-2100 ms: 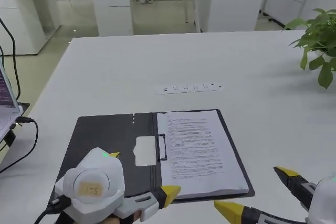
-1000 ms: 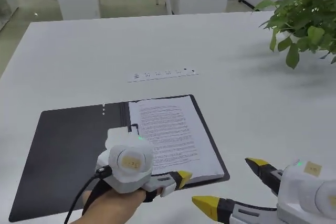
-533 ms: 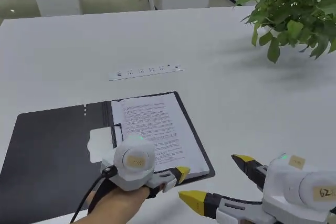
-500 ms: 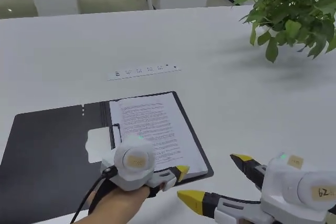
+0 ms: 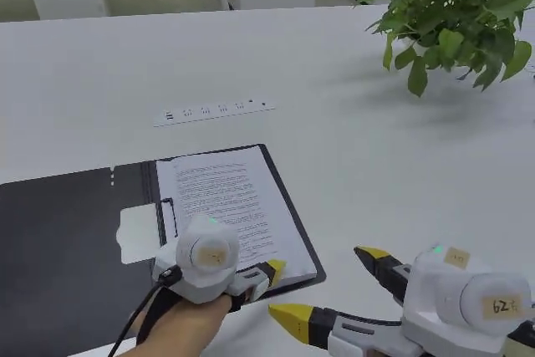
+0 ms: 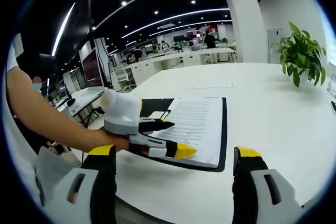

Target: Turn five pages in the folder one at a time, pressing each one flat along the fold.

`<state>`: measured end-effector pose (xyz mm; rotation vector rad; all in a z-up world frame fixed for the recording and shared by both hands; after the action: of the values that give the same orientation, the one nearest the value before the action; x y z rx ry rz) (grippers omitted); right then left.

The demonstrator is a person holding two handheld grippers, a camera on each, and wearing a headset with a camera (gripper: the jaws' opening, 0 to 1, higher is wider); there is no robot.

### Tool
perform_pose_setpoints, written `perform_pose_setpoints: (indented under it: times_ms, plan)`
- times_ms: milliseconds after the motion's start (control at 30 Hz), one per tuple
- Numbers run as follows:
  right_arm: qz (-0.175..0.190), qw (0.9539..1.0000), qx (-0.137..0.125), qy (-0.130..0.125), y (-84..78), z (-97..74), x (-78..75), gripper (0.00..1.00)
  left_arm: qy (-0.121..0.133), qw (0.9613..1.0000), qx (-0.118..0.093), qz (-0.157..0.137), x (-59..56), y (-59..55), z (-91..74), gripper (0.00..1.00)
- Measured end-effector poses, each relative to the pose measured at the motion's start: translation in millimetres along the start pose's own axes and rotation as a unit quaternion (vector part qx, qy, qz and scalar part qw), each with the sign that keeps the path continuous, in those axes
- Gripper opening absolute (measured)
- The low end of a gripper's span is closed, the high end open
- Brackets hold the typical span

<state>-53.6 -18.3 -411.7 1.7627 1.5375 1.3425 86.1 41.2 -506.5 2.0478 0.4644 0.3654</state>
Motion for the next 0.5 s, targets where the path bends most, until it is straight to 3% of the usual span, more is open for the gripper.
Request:
perform_pose_setpoints:
  times_ms: [233, 367, 433, 500]
  plan:
    - [0.005, 1.0, 0.001, -0.003, -0.1, 1.0, -1.7, 0.92, -0.003, 0.9998, 0.013, 0.013, -8.1, -7.5, 5.9, 0.74]
    - [0.007, 1.0, 0.003, -0.005, -0.6, 1.6, -2.3, 0.92, 0.007, 0.9994, 0.019, 0.029, -8.5, -11.1, 8.1, 0.71]
    - [0.007, 1.0, 0.004, -0.004, -0.8, 2.2, -2.2, 0.92, 0.008, 0.9984, 0.023, 0.052, -9.1, -13.8, 7.6, 0.7]
    - [0.007, 1.0, 0.005, -0.004, -1.1, 2.7, -2.4, 0.92, 0.008, 0.9986, 0.021, 0.048, -8.4, -14.0, 7.3, 0.69]
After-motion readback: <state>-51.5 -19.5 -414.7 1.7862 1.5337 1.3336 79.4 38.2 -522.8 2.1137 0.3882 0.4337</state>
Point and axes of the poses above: the centre of the closed fingertips' face, and the gripper's own axes: z roughly forward along the fingers, x roughly to its left, y roughly out of its top, the point moved 5 cm from there along -z, roughly backward along the fingers, and after that the axes turned 11 degrees about z, right-handed, at the moved point
